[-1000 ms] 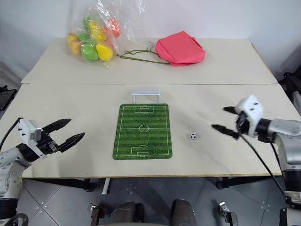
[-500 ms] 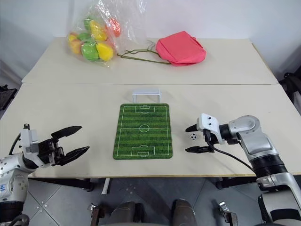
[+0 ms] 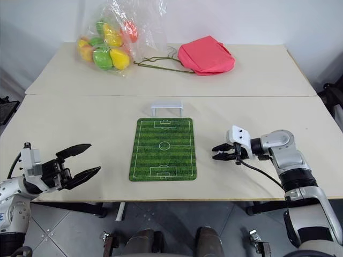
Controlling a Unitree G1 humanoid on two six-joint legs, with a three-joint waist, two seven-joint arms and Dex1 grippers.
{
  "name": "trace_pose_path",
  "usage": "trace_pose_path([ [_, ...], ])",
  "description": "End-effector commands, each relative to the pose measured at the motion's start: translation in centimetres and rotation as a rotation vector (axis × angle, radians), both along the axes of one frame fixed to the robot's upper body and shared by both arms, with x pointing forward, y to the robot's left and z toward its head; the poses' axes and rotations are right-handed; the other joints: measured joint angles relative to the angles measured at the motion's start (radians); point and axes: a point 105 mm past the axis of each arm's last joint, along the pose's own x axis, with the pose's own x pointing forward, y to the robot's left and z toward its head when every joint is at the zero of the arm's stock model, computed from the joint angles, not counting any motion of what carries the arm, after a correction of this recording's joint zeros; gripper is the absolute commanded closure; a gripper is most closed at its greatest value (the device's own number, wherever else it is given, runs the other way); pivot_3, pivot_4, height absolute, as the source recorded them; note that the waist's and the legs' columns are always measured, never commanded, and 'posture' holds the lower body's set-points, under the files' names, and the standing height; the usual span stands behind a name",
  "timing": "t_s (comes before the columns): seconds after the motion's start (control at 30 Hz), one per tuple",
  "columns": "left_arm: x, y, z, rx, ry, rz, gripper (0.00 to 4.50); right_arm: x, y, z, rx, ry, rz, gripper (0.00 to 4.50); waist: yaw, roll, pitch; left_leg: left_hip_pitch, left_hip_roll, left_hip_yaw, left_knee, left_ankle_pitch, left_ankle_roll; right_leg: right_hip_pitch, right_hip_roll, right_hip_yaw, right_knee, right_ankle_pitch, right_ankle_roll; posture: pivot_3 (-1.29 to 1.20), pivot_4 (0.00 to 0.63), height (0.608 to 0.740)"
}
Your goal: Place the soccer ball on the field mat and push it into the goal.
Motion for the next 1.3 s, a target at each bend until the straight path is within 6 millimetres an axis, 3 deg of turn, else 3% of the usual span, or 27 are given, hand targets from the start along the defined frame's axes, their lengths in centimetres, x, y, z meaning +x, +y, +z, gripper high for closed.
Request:
trace_pose_path([
  [0.03, -0.1, -0.2, 1.0, -0.001, -0.056, -0.026, 0.00, 0.1, -0.2, 1.1, 0.028, -0.032, -0.008, 3.65, 0.000, 0.000, 0.000, 0.000, 0.000, 0.000, 0.000, 0.000, 0.000, 0.000, 0.000, 0.000, 0.000, 0.000, 0.000, 0.00, 0.150, 0.740],
  [0.23, -0.4, -0.4, 0.9, -0.007, -0.051, -0.062, 0.00, -0.2, 2.3, 3.0, 0.066, -0.104, 0.033, 3.65, 0.000, 0.000, 0.000, 0.000, 0.000, 0.000, 0.000, 0.000, 0.000, -0.001, 0.000, 0.000, 0.000, 0.000, 0.000, 0.00, 0.150, 0.740],
  [0.37, -0.8, -0.6, 0.4, -0.010, -0.063, -0.122, 0.00, -2.9, 11.1, 5.0, 0.192, -0.095, 0.201, 3.65, -0.009, 0.000, 0.000, 0.000, 0.002, 0.000, 0.000, 0.000, -0.001, -0.001, 0.001, 0.000, 0.001, 0.000, 0.000, 0.00, 0.150, 0.740],
  [0.47, -1.1, -0.6, 0.0, -0.021, -0.063, -0.154, 0.00, -4.3, 14.5, 4.2, 0.197, -0.069, 0.280, 3.65, -0.008, 0.000, 0.000, 0.000, 0.003, 0.000, 0.000, 0.000, -0.003, -0.003, 0.002, -0.002, 0.004, 0.000, 0.000, 0.00, 0.150, 0.740],
  [0.57, -1.8, -0.6, -1.3, 0.030, -0.033, -0.197, 0.00, -4.6, 16.3, 3.1, 0.182, -0.045, 0.302, 3.65, 0.003, 0.000, 0.000, -0.001, 0.001, -0.001, 0.000, -0.001, -0.002, -0.003, 0.001, -0.002, 0.004, 0.000, 0.000, 0.00, 0.150, 0.740],
  [0.73, -2.3, -0.3, -2.0, 0.056, -0.022, -0.181, 0.00, -4.5, 17.7, 1.5, 0.136, -0.015, 0.316, 3.65, 0.001, -0.001, 0.000, -0.001, -0.006, -0.002, 0.001, -0.002, 0.000, -0.002, -0.001, -0.002, 0.003, 0.000, 0.000, 0.00, 0.150, 0.740],
  [0.93, -3.1, -0.5, -2.1, 0.036, -0.032, -0.140, 0.00, -4.3, 17.8, 0.3, 0.102, 0.006, 0.338, 3.65, -0.009, -0.001, 0.000, -0.001, -0.005, -0.002, 0.000, -0.002, 0.000, -0.002, -0.001, -0.002, 0.003, 0.000, 0.000, 0.00, 0.150, 0.740],
  [1.3, -3.0, -0.9, -2.0, 0.026, -0.039, -0.105, 0.00, -4.3, 18.5, -0.1, 0.099, 0.026, 0.362, 3.65, -0.011, -0.001, 0.000, -0.001, -0.001, -0.002, 0.000, -0.002, 0.000, -0.002, -0.001, -0.003, 0.004, 0.000, 0.000, 0.00, 0.150, 0.740],
])
